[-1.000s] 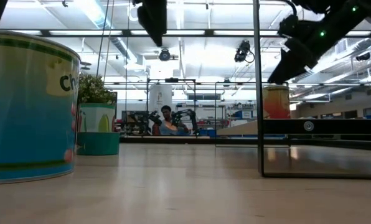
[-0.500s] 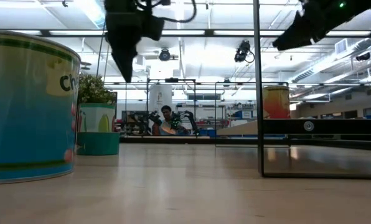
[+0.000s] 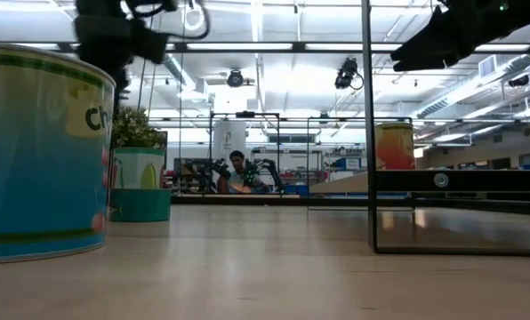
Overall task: Pick and place cans onto a shelf
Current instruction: Put the canned mix vegetables on the shelf
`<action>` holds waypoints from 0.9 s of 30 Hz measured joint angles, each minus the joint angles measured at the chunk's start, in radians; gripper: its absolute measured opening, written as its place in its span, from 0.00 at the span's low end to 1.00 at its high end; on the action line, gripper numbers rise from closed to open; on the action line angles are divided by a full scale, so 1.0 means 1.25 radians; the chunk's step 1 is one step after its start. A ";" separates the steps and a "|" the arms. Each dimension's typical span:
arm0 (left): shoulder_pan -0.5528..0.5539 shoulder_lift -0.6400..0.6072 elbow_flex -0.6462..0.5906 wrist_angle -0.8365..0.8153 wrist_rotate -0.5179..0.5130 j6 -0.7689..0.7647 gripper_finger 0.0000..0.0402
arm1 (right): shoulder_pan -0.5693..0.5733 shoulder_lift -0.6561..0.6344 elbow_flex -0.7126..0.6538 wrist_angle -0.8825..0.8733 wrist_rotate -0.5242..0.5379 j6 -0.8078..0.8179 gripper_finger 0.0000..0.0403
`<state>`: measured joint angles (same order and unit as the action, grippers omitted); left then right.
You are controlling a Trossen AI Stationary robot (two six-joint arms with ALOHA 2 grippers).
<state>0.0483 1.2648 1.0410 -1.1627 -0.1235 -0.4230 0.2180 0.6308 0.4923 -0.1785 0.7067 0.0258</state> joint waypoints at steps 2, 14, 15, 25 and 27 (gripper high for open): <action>0.000 -0.026 -0.042 0.009 -0.001 -0.015 0.96 | 0.017 0.002 -0.017 0.037 -0.001 0.000 0.96; 0.000 0.003 -0.177 0.204 0.109 -0.035 0.96 | 0.059 0.006 -0.053 0.131 -0.002 -0.026 0.96; 0.000 0.013 -0.178 0.219 0.109 -0.035 0.96 | 0.059 0.007 -0.053 0.131 -0.002 -0.027 0.96; 0.012 0.120 -0.179 0.343 0.109 -0.024 0.96 | 0.059 0.025 -0.053 0.152 0.000 -0.039 0.96; 0.018 0.140 -0.179 0.347 0.117 -0.024 0.96 | 0.059 0.029 -0.053 0.156 0.000 -0.041 0.96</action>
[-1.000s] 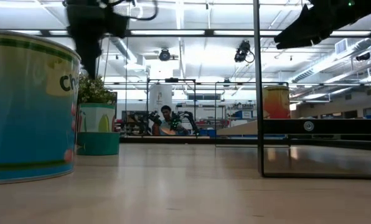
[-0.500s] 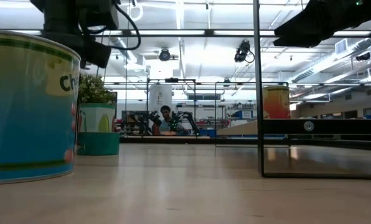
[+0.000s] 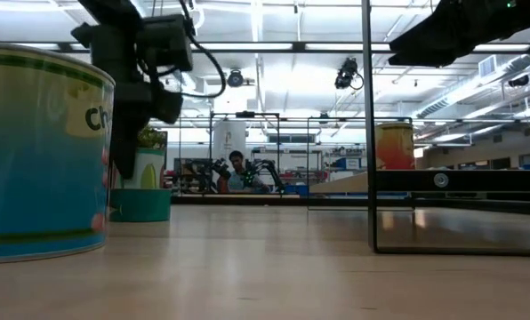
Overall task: Pick and place cans onto a shelf
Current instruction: Put the canned mix vegetables on the shelf
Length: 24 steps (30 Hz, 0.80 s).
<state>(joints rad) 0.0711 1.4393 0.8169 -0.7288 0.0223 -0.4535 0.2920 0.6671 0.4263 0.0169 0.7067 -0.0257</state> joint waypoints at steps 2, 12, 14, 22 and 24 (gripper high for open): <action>0.000 0.011 0.000 0.003 0.000 -0.001 0.96 | 0.000 0.003 0.000 -0.003 0.000 -0.001 0.96; 0.000 0.025 0.000 0.041 0.001 -0.005 0.80 | -0.001 0.016 0.000 0.015 0.005 -0.004 0.96; 0.000 0.024 0.000 0.047 0.000 -0.005 0.76 | -0.001 0.016 0.000 0.017 0.006 -0.004 0.96; 0.026 0.046 0.056 0.092 -0.005 0.010 0.70 | -0.005 0.016 0.000 0.034 0.006 -0.017 0.96; 0.034 0.071 0.107 0.088 -0.016 0.038 0.70 | -0.014 0.016 0.000 0.034 0.006 -0.017 0.96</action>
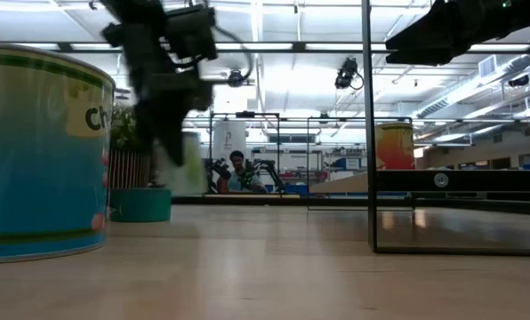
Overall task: Pick and place cans onto a shelf
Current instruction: Put the canned mix vegetables on the shelf
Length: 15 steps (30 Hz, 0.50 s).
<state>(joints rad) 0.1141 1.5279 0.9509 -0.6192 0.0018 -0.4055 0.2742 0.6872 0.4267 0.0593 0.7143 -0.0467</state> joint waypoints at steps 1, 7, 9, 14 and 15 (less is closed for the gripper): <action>0.002 0.017 0.029 0.000 -0.002 0.015 0.70 | -0.006 0.000 0.000 0.000 0.000 0.000 0.96; 0.018 0.166 0.273 -0.071 -0.014 0.131 0.70 | -0.025 0.011 0.000 -0.012 0.000 0.001 0.96; 0.025 0.222 0.367 -0.108 -0.024 0.176 0.70 | -0.027 0.009 0.000 -0.032 0.003 -0.001 0.96; 0.050 0.347 0.591 -0.204 -0.049 0.276 0.70 | -0.027 -0.023 0.000 -0.110 0.077 0.020 0.96; 0.055 0.368 0.630 -0.214 -0.050 0.294 0.70 | -0.027 -0.035 0.000 -0.129 0.082 0.027 0.96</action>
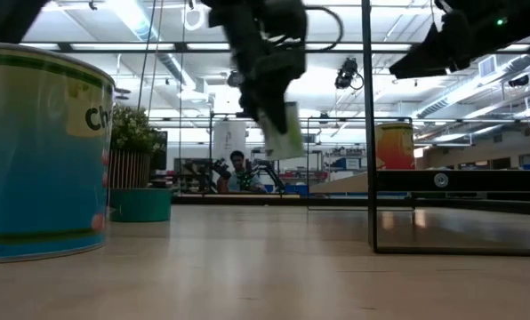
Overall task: Pick and place cans onto a shelf
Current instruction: Put the canned mix vegetables on the shelf
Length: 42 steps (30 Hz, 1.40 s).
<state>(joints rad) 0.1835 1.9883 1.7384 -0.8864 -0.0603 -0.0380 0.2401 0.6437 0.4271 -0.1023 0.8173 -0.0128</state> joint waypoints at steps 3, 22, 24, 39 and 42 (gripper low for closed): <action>0.014 0.054 0.098 -0.012 0.001 0.037 0.70 | 0.000 -0.033 0.000 -0.025 0.000 0.010 0.96; 0.034 0.219 0.267 0.022 0.103 0.106 0.70 | 0.000 -0.060 0.000 -0.043 0.000 0.011 0.96; 0.033 0.219 0.267 0.033 0.108 0.118 0.72 | 0.000 -0.060 0.000 -0.041 0.000 0.011 0.96; 0.030 0.244 0.270 0.072 0.112 0.166 0.89 | 0.001 -0.060 -0.001 -0.042 -0.003 0.014 0.96; 0.030 0.242 0.279 0.064 0.107 0.167 0.89 | 0.001 -0.060 -0.001 -0.041 -0.003 0.014 0.96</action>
<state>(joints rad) 0.2214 2.2913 2.0878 -0.8059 0.0740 0.1703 0.2417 0.5690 0.4263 -0.1535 0.8131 0.0044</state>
